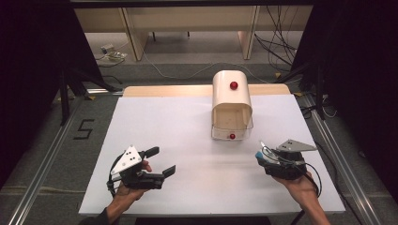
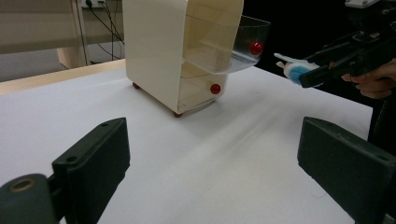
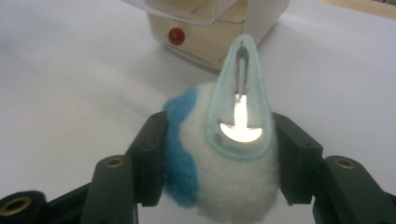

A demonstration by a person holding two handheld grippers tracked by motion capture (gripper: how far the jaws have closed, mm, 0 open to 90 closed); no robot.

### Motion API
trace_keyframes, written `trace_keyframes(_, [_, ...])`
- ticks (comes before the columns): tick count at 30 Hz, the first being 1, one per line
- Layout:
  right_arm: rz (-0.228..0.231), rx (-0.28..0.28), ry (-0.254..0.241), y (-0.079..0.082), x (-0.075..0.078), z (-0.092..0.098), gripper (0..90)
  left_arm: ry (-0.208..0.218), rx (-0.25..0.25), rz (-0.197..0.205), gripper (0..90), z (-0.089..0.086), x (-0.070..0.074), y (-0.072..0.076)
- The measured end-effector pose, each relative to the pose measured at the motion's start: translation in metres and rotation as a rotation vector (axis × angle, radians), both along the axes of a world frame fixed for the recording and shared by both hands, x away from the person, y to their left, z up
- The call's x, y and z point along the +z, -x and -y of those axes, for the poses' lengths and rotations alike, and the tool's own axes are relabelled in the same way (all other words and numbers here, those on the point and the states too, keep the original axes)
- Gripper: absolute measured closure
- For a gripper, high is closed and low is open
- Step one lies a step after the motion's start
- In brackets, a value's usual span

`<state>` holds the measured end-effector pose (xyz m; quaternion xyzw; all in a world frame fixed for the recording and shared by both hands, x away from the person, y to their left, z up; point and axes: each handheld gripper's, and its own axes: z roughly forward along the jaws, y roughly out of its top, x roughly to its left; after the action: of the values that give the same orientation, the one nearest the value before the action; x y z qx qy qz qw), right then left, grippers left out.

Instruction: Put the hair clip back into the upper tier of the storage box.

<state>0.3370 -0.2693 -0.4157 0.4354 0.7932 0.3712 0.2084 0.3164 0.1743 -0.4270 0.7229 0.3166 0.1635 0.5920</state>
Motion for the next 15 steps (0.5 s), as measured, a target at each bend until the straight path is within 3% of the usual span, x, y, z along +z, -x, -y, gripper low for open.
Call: trace_keyframes(15, [0.047, 0.016, -0.015, 0.000, 0.026, -0.004, 44.9, 0.005, 0.000, 0.001, 8.9, 0.000, 0.000, 0.000])
